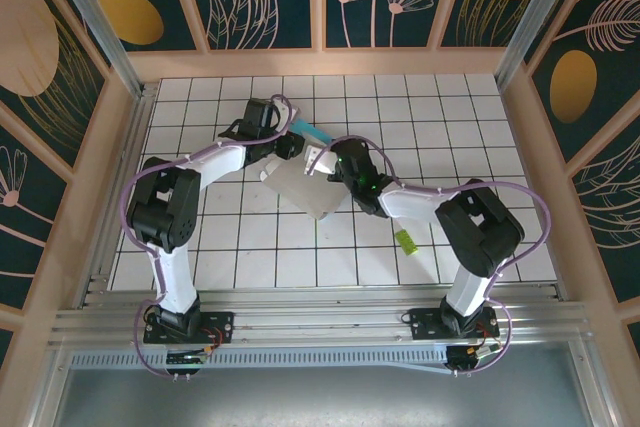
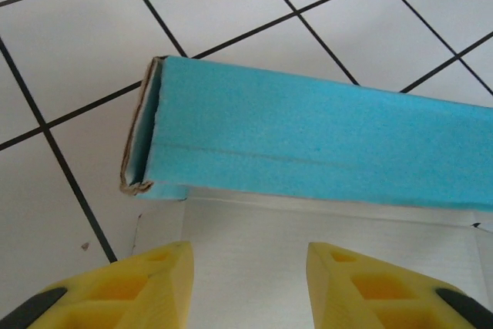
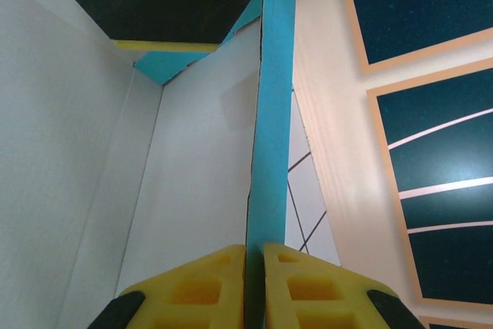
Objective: Fold the paper box
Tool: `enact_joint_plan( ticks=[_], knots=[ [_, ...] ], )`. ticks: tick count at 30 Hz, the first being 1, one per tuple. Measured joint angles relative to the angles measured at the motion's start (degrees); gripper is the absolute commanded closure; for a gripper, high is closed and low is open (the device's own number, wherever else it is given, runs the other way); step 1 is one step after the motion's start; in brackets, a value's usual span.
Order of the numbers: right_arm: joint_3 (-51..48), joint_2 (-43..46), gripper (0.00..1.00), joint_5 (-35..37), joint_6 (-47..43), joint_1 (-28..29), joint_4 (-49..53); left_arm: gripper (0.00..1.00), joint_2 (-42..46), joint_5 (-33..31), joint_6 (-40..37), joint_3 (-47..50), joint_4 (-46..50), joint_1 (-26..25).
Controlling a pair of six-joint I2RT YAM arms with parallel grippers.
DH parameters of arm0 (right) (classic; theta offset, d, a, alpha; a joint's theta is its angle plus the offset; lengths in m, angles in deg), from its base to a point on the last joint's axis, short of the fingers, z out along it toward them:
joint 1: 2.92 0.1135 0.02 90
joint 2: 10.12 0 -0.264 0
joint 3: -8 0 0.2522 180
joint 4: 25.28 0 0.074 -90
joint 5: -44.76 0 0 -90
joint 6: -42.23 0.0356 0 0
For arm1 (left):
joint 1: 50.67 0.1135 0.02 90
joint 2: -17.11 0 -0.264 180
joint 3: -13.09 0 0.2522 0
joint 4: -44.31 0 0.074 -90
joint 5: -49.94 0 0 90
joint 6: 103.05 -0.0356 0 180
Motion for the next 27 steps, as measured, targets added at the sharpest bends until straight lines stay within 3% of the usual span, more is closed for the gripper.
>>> enact_joint_plan(
  ticks=[5, 11, 17, 21, 27],
  knots=[
    [1.3, 0.8, 0.87, -5.5, -1.8, -3.8, 2.9, 0.35, 6.1, 0.7, 1.7, 5.1, -0.1, 0.0],
    [2.8, 1.5, 0.9, -16.1, -6.6, -8.3, 6.3, 0.01, 25.0, -2.7, 10.0, 14.6, 0.0, 0.0],
    [3.2, 1.5, 0.89, -24.2, -12.3, -8.5, 7.0, 0.01, 34.0, -9.8, 23.4, 14.6, 2.7, 1.2],
    [2.3, 1.5, 0.76, -25.8, -14.8, -7.0, 6.1, 0.01, 33.0, -9.9, 31.4, 14.5, 6.4, 4.1],
    [-0.9, 3.1, 0.59, -26.4, -14.6, -5.5, 4.4, 0.05, 28.7, -7.6, 36.0, 14.4, 8.6, 5.9]
  ],
)
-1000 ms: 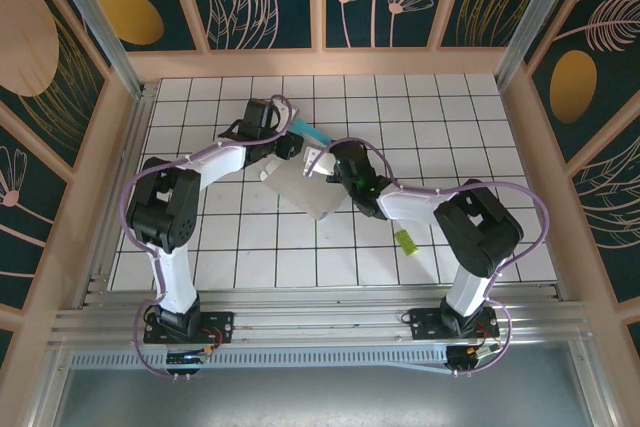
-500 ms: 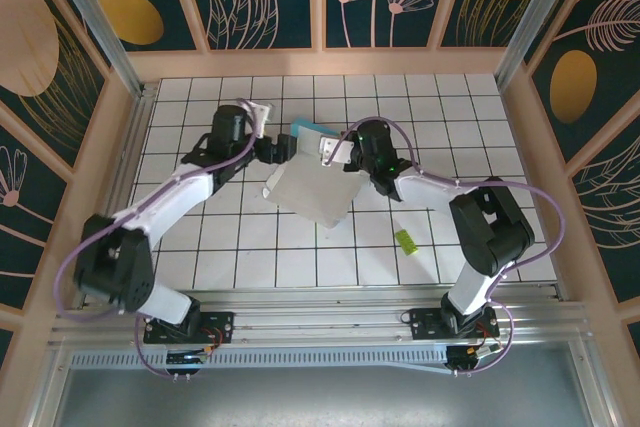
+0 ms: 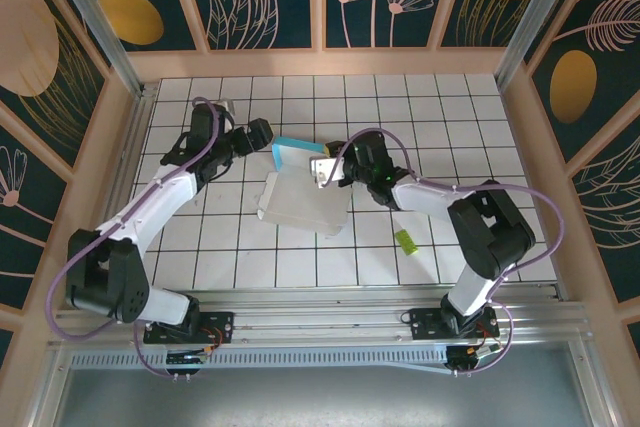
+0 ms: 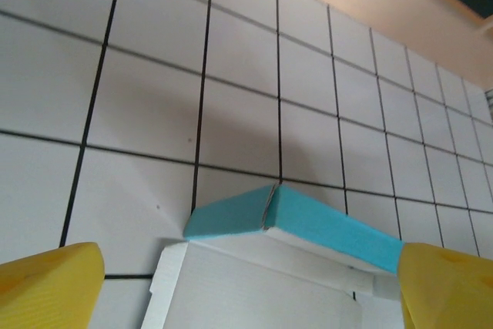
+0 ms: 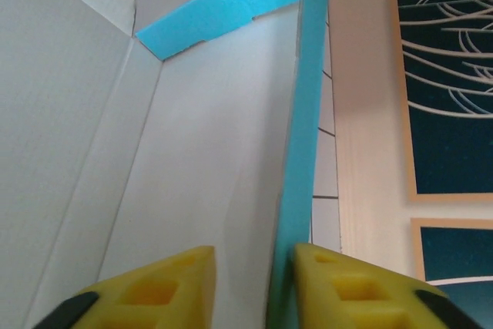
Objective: Fold the paper box
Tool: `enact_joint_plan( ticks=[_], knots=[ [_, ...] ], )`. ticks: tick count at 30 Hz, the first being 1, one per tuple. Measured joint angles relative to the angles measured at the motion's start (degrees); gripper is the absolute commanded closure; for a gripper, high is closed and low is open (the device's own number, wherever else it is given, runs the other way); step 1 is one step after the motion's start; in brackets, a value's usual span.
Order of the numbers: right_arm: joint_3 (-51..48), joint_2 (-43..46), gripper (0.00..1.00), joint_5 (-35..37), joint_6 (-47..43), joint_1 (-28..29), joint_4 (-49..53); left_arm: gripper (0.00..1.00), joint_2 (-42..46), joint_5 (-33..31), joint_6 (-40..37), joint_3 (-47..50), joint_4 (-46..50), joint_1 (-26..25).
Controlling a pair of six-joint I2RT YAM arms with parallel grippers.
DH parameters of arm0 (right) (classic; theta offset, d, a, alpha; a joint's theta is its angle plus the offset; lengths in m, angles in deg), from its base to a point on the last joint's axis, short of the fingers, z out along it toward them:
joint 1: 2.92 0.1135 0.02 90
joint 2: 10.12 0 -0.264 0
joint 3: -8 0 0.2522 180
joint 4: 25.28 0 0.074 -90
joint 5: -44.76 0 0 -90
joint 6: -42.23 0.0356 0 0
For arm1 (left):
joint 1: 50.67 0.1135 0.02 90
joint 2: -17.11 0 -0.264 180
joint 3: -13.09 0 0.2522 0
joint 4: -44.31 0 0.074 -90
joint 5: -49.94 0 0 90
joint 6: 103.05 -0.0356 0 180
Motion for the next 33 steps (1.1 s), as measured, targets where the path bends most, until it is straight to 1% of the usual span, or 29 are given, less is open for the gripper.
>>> enact_joint_plan(
  ticks=[5, 10, 13, 15, 16, 19, 21, 24, 27, 30, 33],
  knots=[
    [-0.3, 3.0, 0.46, 0.0, 2.1, 0.6, 0.0, 0.06, -3.5, 2.8, 0.1, -0.6, 0.8, 0.0],
    [-0.4, 4.3, 0.4, 0.3, 5.9, 1.4, 0.0, 0.07, -6.0, 4.0, 0.0, -3.1, 1.1, 0.0],
    [-0.4, 5.3, 0.36, 1.3, 12.2, 2.1, 0.0, 0.11, -8.0, 4.9, -0.2, -5.7, 1.2, 0.0],
    [0.3, 6.7, 0.33, 3.2, 21.0, 2.6, 1.7, 0.14, -9.4, 5.8, -0.4, -8.0, 1.7, 0.0],
    [1.4, 7.3, 0.33, 4.5, 26.6, 2.7, 3.2, 0.15, -10.1, 6.1, -0.6, -9.1, 2.1, 0.0],
    [8.9, 8.4, 0.33, 7.8, 48.8, 1.9, 10.7, 0.18, -12.8, 6.8, -1.4, -13.4, 3.7, 0.0],
    [15.4, 9.4, 0.37, 6.8, 67.8, -0.9, 17.2, 0.2, -15.0, 6.7, -2.1, -16.6, 5.3, 0.0],
    [19.1, 12.0, 0.38, 2.7, 89.2, -6.4, 22.9, 0.21, -18.8, 7.0, -3.5, -20.8, 7.7, 0.0],
    [19.2, 13.5, 0.38, 0.6, 104.2, -9.2, 28.5, 0.23, -22.5, 8.4, -4.8, -24.1, 10.1, 0.0],
    [20.2, 11.1, 0.36, -0.5, 113.1, -8.9, 34.9, 0.25, -25.4, 10.3, -5.8, -26.2, 12.4, 0.0],
    [22.5, 6.6, 0.35, -1.7, 118.0, -9.0, 39.8, 0.26, -26.3, 11.8, -6.4, -26.3, 14.1, 0.0]
  ],
)
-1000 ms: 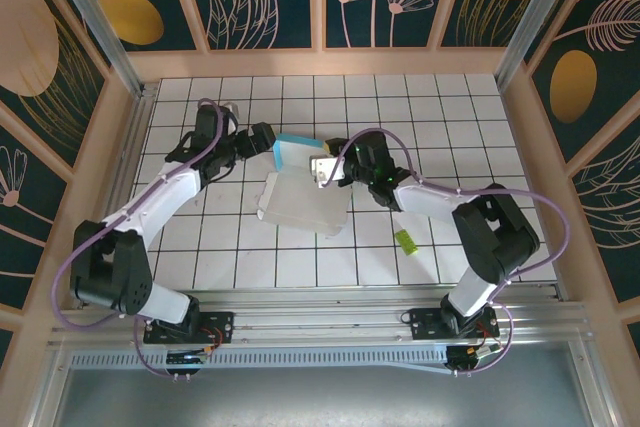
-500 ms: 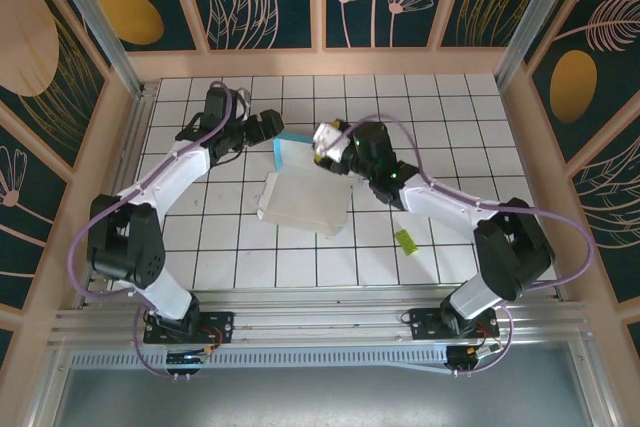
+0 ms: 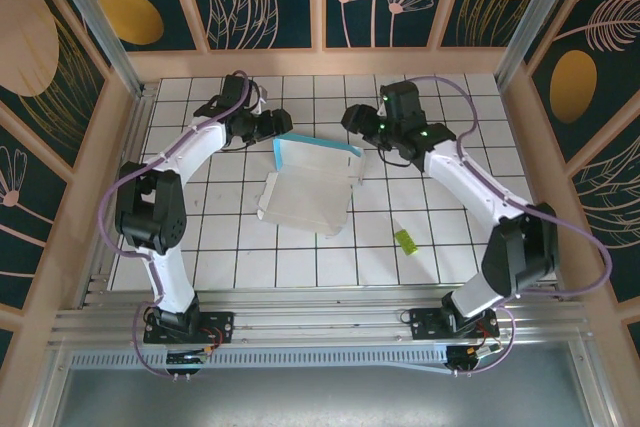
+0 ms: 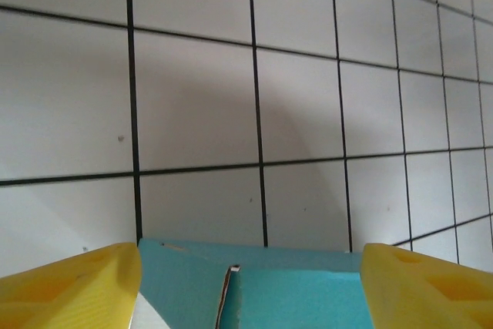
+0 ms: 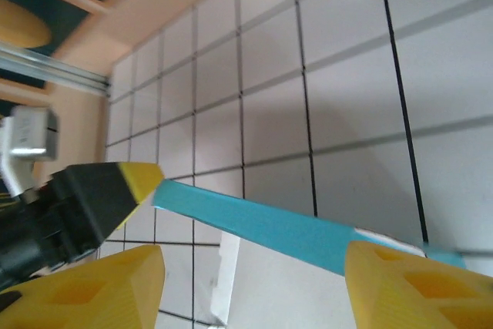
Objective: Fold the paper box
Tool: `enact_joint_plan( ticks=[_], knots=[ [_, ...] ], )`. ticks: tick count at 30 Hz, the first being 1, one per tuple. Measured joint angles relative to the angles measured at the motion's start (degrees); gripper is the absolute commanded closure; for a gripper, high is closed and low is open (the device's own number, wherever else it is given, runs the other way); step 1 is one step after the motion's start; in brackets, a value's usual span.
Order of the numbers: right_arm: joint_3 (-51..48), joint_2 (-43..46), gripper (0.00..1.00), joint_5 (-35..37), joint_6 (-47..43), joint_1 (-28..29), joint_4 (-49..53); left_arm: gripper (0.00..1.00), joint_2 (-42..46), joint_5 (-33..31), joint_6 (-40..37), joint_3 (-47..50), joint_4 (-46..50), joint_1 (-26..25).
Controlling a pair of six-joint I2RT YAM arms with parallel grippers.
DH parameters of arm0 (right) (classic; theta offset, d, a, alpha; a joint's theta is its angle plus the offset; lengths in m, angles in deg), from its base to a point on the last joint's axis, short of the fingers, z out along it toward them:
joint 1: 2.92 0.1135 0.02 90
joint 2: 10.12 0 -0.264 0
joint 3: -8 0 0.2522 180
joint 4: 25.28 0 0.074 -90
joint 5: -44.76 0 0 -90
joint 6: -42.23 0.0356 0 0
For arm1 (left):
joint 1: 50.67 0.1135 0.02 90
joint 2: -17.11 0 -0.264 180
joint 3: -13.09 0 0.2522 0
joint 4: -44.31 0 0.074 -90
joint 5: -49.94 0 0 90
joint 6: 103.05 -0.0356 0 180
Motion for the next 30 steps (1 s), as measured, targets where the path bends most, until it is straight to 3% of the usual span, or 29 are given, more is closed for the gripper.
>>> enact_joint_plan(
  ticks=[6, 16, 30],
  knots=[
    [1.0, -6.2, 0.38, -1.4, 6.1, 0.0, 4.0, 0.38, -0.2, 2.2, -0.9, 0.0, 1.3, 0.0],
    [2.6, -8.7, 0.43, -0.6, 7.9, 1.3, 6.1, 0.53, -1.4, 4.0, -1.4, 0.0, 1.3, 0.0],
    [3.8, -10.9, 0.47, 2.3, 7.8, 2.3, 5.3, 0.53, -1.4, 5.0, -1.4, 0.5, 0.1, 0.1]
  ],
)
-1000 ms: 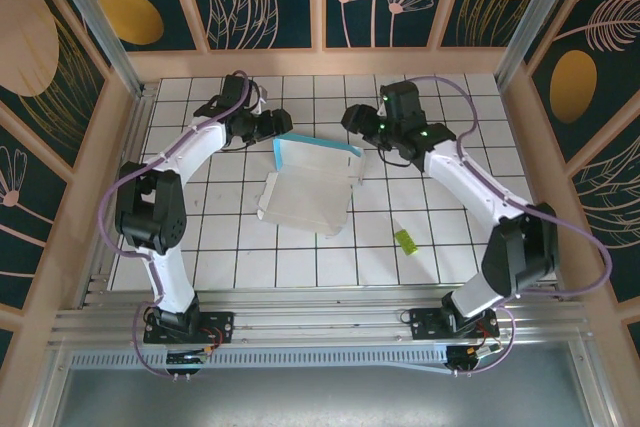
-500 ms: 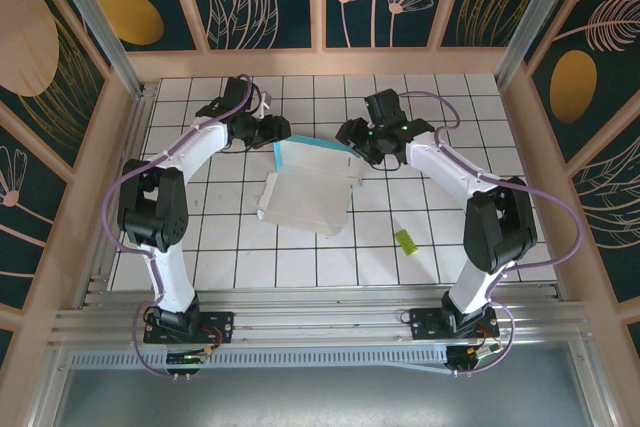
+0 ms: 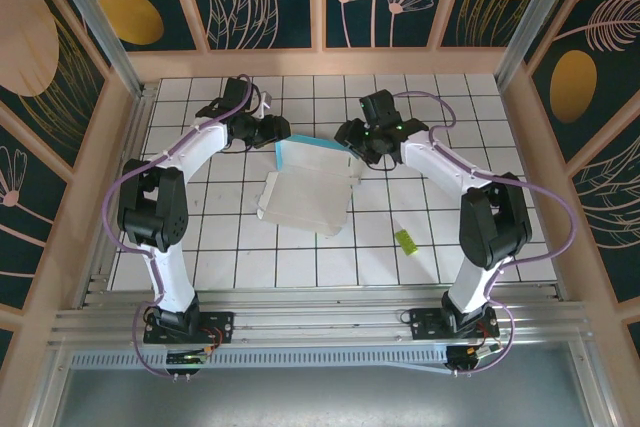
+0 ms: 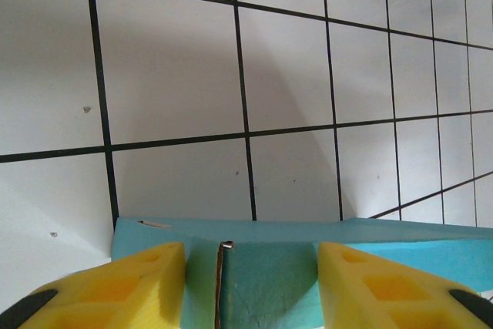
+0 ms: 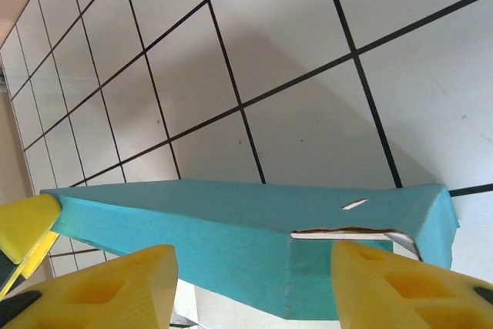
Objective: Fold the paper box
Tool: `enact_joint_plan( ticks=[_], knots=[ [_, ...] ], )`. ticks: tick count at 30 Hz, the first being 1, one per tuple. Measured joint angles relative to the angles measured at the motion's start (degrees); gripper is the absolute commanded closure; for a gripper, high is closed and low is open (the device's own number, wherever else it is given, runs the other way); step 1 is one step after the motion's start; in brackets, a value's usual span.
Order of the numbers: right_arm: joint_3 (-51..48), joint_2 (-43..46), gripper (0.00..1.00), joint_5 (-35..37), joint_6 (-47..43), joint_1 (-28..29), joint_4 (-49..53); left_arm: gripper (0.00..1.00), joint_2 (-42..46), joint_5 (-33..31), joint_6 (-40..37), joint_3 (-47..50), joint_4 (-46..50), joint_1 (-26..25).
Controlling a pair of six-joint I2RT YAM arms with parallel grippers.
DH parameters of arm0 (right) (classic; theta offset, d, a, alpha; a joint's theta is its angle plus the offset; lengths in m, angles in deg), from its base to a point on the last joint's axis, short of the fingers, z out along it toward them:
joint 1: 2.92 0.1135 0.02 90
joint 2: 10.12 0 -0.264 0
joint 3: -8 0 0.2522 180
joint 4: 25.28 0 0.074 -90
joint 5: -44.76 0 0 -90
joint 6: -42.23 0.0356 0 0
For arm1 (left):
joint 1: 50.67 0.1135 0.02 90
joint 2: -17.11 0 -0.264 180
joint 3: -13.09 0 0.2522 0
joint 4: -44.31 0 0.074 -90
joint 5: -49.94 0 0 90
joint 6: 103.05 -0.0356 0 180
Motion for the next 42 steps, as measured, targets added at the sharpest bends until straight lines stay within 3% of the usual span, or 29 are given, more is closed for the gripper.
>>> enact_joint_plan(
  ticks=[9, 12, 17, 24, 31, 42],
  knots=[
    [0.5, -2.7, 0.66, 4.0, -0.2, 2.1, -1.3, 0.52, 0.1, 0.7, 0.0, 1.3, -1.9, 0.0],
    [0.5, -2.7, 0.66, 5.3, -0.2, 2.4, -1.4, 0.52, 0.5, 0.7, 0.1, 1.9, -2.4, 0.0],
    [0.5, -2.7, 0.57, 6.1, -0.2, 2.7, -1.7, 0.51, 0.9, 0.7, 0.2, 2.5, -2.7, 0.0],
    [0.4, -2.6, 0.56, 7.4, -0.2, 2.7, -1.7, 0.51, 1.1, 0.7, 0.2, 2.9, -2.8, 0.0],
    [0.3, -1.9, 0.63, 8.5, 0.0, 2.8, -1.2, 0.51, 1.5, 1.5, 0.2, 3.4, -2.8, 0.0],
    [-0.6, -0.9, 0.52, 9.4, -0.2, 2.8, -0.2, 0.51, 2.2, 1.6, 0.5, 4.4, -3.0, 0.0]
  ],
)
